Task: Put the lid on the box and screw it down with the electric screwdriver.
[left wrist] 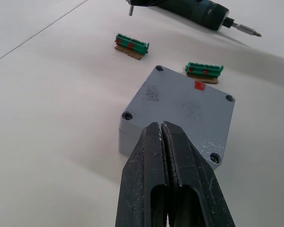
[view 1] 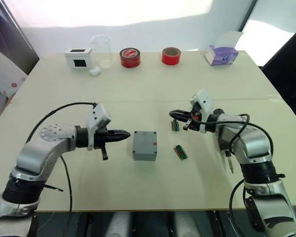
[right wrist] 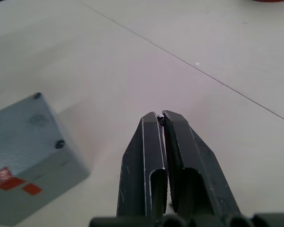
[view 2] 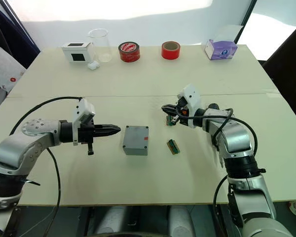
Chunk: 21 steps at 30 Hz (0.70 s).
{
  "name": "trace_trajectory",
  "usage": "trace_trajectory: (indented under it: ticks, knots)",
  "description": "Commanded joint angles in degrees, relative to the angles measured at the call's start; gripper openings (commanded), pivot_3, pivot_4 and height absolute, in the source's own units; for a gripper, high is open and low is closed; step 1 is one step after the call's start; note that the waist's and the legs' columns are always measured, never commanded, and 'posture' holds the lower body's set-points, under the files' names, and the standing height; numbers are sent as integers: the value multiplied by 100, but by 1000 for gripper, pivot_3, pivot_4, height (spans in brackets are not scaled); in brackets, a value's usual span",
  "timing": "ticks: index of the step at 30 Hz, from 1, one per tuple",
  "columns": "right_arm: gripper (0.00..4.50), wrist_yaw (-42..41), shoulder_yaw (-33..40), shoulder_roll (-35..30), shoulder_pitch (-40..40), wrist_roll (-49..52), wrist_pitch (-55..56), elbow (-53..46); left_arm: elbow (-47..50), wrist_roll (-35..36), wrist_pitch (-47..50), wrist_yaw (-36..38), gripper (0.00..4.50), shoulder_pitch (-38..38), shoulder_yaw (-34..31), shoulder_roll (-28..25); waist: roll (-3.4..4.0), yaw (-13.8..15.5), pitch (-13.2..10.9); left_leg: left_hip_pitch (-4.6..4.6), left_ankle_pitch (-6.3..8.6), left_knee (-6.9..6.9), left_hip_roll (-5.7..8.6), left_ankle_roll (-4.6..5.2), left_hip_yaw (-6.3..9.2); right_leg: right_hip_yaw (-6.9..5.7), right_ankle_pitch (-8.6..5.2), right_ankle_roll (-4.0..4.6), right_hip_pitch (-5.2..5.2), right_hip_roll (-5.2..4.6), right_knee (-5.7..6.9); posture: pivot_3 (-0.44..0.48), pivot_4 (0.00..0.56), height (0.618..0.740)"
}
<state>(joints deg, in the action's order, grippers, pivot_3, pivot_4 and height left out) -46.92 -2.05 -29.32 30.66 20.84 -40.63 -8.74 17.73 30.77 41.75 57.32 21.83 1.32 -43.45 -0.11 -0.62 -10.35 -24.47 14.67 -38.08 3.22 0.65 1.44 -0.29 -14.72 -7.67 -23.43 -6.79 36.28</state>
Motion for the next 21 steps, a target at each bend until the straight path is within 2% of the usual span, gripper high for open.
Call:
trace_trajectory:
  ticks: [1,8,21]
  knots:
    - [80,-34,-245,8,-386,331,-254,-1048,295,115,2,40,0,-100,-209,-188,0,-3,0,0,0,0,0,0,2,0,0,0,0,0,0,0,150,740]
    - [80,149,-457,114,-551,314,-285,-1184,364,176,78,-85,0,-53,-125,-149,0,7,0,2,6,1,0,11,4,-1,0,0,1,0,3,0,150,740]
    - [80,263,-575,245,-370,264,-153,-917,442,221,190,-254,0,-3,-92,-87,0,-1,0,2,3,1,0,4,4,-1,0,0,0,1,3,0,150,740]
